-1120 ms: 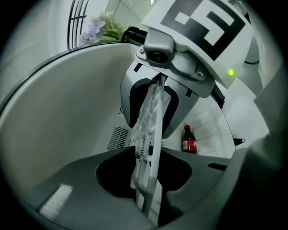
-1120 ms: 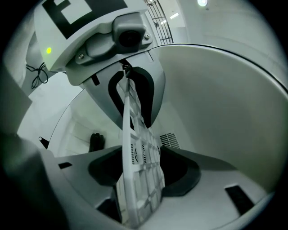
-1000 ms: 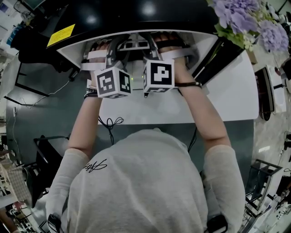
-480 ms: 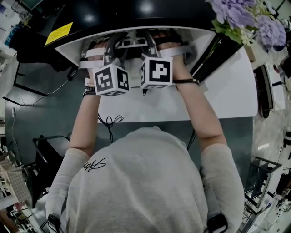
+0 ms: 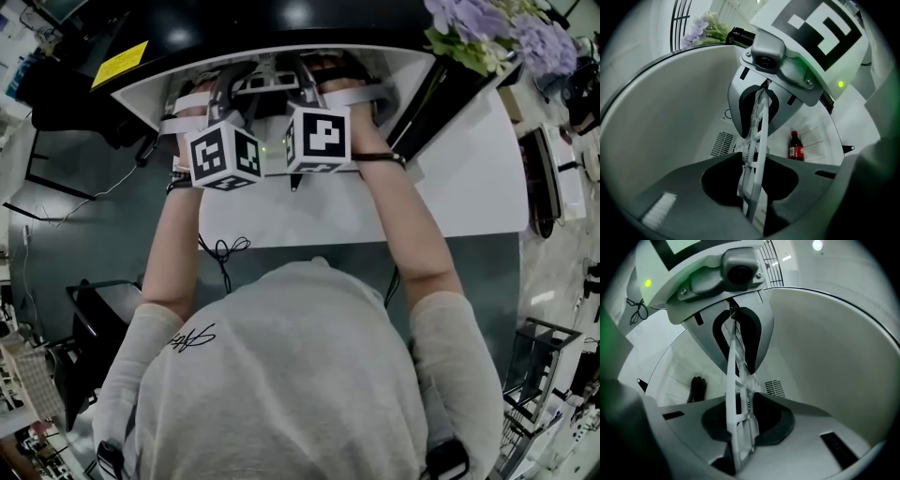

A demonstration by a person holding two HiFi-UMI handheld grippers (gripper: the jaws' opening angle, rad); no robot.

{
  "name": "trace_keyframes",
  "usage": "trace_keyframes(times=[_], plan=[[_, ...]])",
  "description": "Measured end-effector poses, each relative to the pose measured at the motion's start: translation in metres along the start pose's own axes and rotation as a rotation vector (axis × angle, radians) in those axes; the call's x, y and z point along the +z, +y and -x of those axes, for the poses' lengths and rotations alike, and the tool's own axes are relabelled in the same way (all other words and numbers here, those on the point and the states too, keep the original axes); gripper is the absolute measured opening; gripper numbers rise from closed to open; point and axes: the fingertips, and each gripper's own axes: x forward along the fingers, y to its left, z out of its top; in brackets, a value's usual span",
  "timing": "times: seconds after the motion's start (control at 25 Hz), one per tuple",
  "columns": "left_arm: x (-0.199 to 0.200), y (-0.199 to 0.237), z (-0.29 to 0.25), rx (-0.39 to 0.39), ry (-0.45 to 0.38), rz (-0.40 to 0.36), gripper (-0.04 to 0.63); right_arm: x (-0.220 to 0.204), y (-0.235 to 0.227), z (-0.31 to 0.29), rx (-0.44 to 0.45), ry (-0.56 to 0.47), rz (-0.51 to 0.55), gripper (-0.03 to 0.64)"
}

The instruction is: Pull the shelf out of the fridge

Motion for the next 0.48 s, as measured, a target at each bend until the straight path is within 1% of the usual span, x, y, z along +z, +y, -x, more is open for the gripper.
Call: trace_keyframes(times=[0.48], plan=[[0.0020,-0.0024,0.0049,-0.004,-0.003,0.013,0.074,0.0003,0.0023,0.0043,0.006,0.005,-0.005,0.061]])
